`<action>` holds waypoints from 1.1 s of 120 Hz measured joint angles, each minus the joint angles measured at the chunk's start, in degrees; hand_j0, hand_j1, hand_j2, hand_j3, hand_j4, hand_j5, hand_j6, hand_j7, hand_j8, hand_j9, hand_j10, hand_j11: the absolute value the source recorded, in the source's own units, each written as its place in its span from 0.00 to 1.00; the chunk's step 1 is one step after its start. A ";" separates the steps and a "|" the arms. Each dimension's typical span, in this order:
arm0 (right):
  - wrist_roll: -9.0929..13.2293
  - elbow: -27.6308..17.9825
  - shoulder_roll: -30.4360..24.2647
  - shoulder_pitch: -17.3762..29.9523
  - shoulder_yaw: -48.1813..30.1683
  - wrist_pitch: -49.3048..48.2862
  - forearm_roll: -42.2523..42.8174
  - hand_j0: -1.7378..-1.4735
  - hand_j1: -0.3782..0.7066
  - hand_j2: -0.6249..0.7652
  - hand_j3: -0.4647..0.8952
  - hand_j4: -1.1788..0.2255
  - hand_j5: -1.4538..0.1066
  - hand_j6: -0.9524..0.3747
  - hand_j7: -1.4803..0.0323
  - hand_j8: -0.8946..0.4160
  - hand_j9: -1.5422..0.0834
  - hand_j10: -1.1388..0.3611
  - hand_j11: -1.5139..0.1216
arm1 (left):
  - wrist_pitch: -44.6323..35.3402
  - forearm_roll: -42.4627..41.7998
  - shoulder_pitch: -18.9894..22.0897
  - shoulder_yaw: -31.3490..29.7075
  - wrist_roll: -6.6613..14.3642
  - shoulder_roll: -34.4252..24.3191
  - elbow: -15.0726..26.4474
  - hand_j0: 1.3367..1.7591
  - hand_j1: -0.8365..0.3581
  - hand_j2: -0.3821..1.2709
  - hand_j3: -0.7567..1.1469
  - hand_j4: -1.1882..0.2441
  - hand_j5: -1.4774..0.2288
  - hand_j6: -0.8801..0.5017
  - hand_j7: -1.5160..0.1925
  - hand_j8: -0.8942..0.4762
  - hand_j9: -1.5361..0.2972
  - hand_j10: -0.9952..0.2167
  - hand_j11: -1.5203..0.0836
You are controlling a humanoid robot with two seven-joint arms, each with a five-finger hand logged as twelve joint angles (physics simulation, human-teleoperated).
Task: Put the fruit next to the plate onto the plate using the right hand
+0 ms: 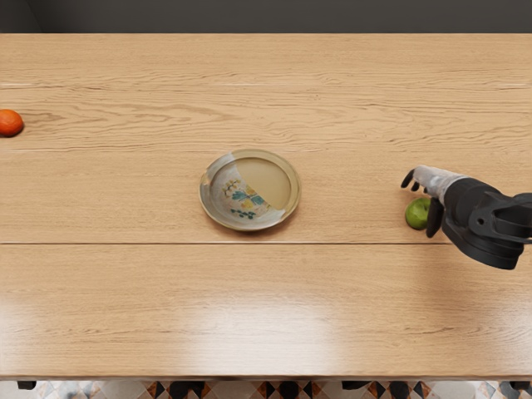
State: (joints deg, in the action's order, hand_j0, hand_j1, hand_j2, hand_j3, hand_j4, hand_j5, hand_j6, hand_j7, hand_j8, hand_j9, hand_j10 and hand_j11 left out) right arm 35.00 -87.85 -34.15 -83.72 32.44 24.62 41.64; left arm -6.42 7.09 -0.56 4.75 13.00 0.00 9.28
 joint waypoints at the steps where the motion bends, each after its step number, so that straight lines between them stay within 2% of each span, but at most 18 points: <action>1: 0.00 0.00 0.01 0.00 0.00 0.00 0.00 0.30 0.36 0.41 0.34 0.62 0.68 0.49 0.72 0.45 0.70 0.55 0.68 | 0.00 0.00 -0.03 0.00 0.00 0.00 0.00 0.76 0.98 0.23 0.40 0.82 0.86 0.63 0.88 0.64 0.83 0.81 0.94; 60: 0.02 0.29 0.47 1.93 0.01 3.57 3.05 0.30 0.44 0.40 0.34 0.57 0.61 0.43 0.65 0.39 0.64 0.50 0.62 | 0.00 0.00 0.03 0.08 0.01 0.00 -0.03 0.76 0.98 0.23 0.40 0.82 0.86 0.63 0.88 0.64 0.83 0.81 0.94; 72: 0.03 0.30 0.48 2.33 0.01 3.84 3.35 0.30 0.47 0.43 0.34 0.55 0.58 0.40 0.62 0.37 0.62 0.48 0.60 | 0.00 -0.01 0.03 0.09 0.01 0.00 -0.02 0.76 0.98 0.23 0.40 0.82 0.86 0.63 0.88 0.64 0.83 0.81 0.94; 91: 0.02 0.31 0.64 2.55 0.00 3.99 3.44 0.31 0.55 0.41 0.34 0.49 0.52 0.35 0.56 0.31 0.56 0.44 0.54 | 0.00 0.00 0.03 0.09 0.01 0.00 -0.04 0.76 0.98 0.23 0.40 0.82 0.86 0.63 0.88 0.64 0.83 0.81 0.94; 96: 0.03 0.31 0.77 2.60 0.00 4.03 3.44 0.31 0.57 0.41 0.34 0.48 0.50 0.36 0.54 0.30 0.54 0.42 0.52 | 0.00 0.00 0.03 0.09 0.01 0.00 -0.03 0.76 0.98 0.23 0.40 0.82 0.86 0.63 0.88 0.64 0.83 0.81 0.94; 110: 0.08 0.35 0.99 2.70 0.00 4.10 3.47 0.32 0.60 0.45 0.34 0.42 0.44 0.40 0.48 0.34 0.48 0.37 0.46 | 0.00 -0.01 0.03 0.09 0.00 0.00 -0.04 0.76 0.98 0.23 0.40 0.82 0.86 0.63 0.88 0.64 0.83 0.81 0.94; 132: 0.08 0.33 1.21 2.72 -0.03 4.06 3.49 0.33 0.60 0.54 0.34 0.37 0.35 0.39 0.39 0.34 0.39 0.30 0.37 | 0.00 -0.01 0.03 0.10 0.00 0.00 -0.03 0.76 0.98 0.23 0.40 0.82 0.86 0.63 0.88 0.64 0.83 0.81 0.94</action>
State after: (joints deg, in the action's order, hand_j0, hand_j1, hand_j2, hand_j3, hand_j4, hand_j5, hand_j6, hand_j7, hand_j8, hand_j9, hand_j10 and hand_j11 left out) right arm 35.08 -87.52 -32.95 -81.01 32.41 28.68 45.13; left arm -6.42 7.08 -0.53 4.85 13.00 0.00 9.25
